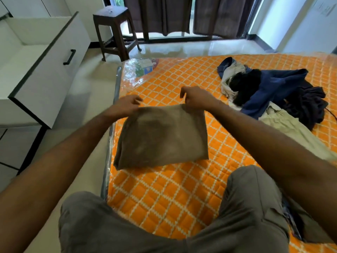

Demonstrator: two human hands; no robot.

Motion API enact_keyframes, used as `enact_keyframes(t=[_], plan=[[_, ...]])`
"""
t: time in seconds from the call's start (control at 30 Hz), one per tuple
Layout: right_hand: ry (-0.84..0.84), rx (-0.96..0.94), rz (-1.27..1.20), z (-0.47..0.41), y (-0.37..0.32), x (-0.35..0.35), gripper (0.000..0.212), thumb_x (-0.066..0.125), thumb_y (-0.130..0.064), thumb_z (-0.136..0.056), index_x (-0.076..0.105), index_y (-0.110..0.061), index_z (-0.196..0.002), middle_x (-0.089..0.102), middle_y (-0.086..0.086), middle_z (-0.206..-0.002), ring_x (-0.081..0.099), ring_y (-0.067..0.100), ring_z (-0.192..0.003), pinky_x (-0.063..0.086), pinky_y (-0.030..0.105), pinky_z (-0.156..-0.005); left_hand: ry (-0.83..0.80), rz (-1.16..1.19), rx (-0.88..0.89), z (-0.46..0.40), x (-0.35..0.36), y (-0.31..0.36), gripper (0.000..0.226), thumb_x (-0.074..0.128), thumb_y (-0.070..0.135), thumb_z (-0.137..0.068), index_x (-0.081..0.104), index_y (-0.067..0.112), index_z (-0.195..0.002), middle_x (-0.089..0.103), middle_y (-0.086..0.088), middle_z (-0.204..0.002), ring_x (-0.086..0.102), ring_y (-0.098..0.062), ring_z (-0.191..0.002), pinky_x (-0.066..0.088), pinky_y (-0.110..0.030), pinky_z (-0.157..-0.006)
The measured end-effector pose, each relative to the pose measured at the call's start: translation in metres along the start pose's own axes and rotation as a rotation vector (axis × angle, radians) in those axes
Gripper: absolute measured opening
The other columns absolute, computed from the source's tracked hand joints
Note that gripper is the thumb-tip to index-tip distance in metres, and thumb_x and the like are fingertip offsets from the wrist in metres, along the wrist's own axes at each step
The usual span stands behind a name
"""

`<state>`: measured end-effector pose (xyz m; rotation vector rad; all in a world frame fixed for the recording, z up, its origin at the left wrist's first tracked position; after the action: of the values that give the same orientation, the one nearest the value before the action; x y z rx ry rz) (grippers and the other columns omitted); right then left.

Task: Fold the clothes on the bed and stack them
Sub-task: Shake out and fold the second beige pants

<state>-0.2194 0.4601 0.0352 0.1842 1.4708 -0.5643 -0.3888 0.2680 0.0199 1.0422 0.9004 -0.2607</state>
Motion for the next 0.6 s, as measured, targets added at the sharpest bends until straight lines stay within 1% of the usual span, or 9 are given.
enact_keyframes(t=[0.07,0.13,0.2,0.27,0.33,0.4,0.43,0.5,0.6], plan=[[0.344,0.082,-0.058,0.004,0.004,0.003,0.041,0.052,-0.004,-0.085,0.058,-0.019,-0.123,0.065,0.006,-0.116,0.059,0.031,-0.106,0.05,0.047,-0.084,0.404,0.007,0.033,-0.002,-0.017,-0.005,0.042,0.058,0.003,-0.088,0.056,0.006,-0.13,0.06,-0.015,-0.131,0.058,-0.031,-0.114,0.042,-0.031,-0.093],[0.394,0.069,-0.069,0.01,0.002,0.039,0.042,0.054,-0.008,-0.084,0.057,-0.018,-0.125,0.06,0.009,-0.121,0.055,0.035,-0.111,0.047,0.049,-0.087,0.541,0.052,0.049,-0.004,-0.009,-0.017,0.042,0.061,0.001,-0.087,0.055,0.002,-0.128,0.057,-0.019,-0.131,0.055,-0.032,-0.117,0.037,-0.031,-0.095],[0.22,0.009,-0.087,0.02,-0.009,0.099,0.042,0.057,-0.017,-0.087,0.056,-0.017,-0.129,0.055,0.012,-0.129,0.052,0.038,-0.118,0.045,0.05,-0.095,0.408,0.015,0.005,-0.014,0.025,-0.045,0.043,0.066,0.005,-0.088,0.053,-0.003,-0.129,0.054,-0.023,-0.132,0.051,-0.035,-0.124,0.034,-0.034,-0.101],[-0.012,-0.044,-0.038,0.042,-0.025,0.166,0.051,0.055,-0.031,-0.095,0.048,-0.018,-0.143,0.042,0.015,-0.15,0.042,0.039,-0.134,0.038,0.05,-0.108,0.128,-0.037,-0.172,-0.014,0.077,-0.093,0.058,0.072,0.02,-0.089,0.047,-0.005,-0.136,0.05,-0.025,-0.138,0.047,-0.037,-0.13,0.033,-0.035,-0.104],[-0.185,-0.041,0.03,0.061,-0.034,0.221,0.069,0.042,-0.054,-0.097,0.028,-0.022,-0.157,0.018,0.014,-0.165,0.021,0.038,-0.149,0.022,0.055,-0.118,-0.05,-0.005,-0.302,-0.004,0.12,-0.134,0.085,0.076,0.052,-0.082,0.043,0.0,-0.141,0.049,-0.022,-0.141,0.047,-0.037,-0.132,0.039,-0.038,-0.107],[-0.252,0.003,0.023,0.068,-0.032,0.254,0.091,0.017,-0.074,-0.083,0.011,-0.026,-0.161,0.002,0.012,-0.168,0.004,0.038,-0.154,0.006,0.061,-0.12,-0.077,-0.032,-0.347,0.001,0.147,-0.159,0.098,0.073,0.068,-0.072,0.046,0.005,-0.141,0.052,-0.022,-0.139,0.05,-0.038,-0.13,0.043,-0.041,-0.105],[-0.25,0.02,-0.003,0.069,-0.032,0.261,0.099,0.01,-0.077,-0.076,0.007,-0.028,-0.161,-0.001,0.012,-0.169,0.0,0.037,-0.154,0.002,0.062,-0.119,-0.029,-0.081,-0.375,0.004,0.15,-0.165,0.094,0.074,0.064,-0.075,0.046,0.004,-0.14,0.051,-0.023,-0.138,0.049,-0.04,-0.129,0.043,-0.041,-0.104],[-0.27,0.06,-0.069,0.065,-0.029,0.266,0.093,0.017,-0.078,-0.082,0.004,-0.031,-0.161,-0.005,0.009,-0.169,-0.003,0.035,-0.155,-0.002,0.061,-0.12,0.048,0.018,-0.45,0.006,0.15,-0.172,0.089,0.08,0.054,-0.075,0.043,0.003,-0.138,0.045,-0.023,-0.137,0.049,-0.041,-0.125,0.042,-0.043,-0.102],[-0.3,0.157,-0.282,0.057,-0.034,0.262,0.086,0.041,-0.074,-0.092,0.007,-0.036,-0.161,0.001,0.006,-0.169,-0.002,0.032,-0.155,-0.004,0.061,-0.12,-0.004,0.605,-0.498,0.002,0.154,-0.158,0.085,0.087,0.035,-0.063,0.049,0.003,-0.131,0.058,-0.018,-0.13,0.061,-0.032,-0.11,0.053,-0.041,-0.088]])
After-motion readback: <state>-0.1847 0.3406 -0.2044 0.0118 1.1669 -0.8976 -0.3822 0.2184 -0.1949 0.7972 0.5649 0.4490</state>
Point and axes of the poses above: each hand's wrist, its own z-axis away from the middle knuckle, its own x-axis out of the palm, y = z × x, the point moved 6 cm from there along -z, towards the middle knuckle
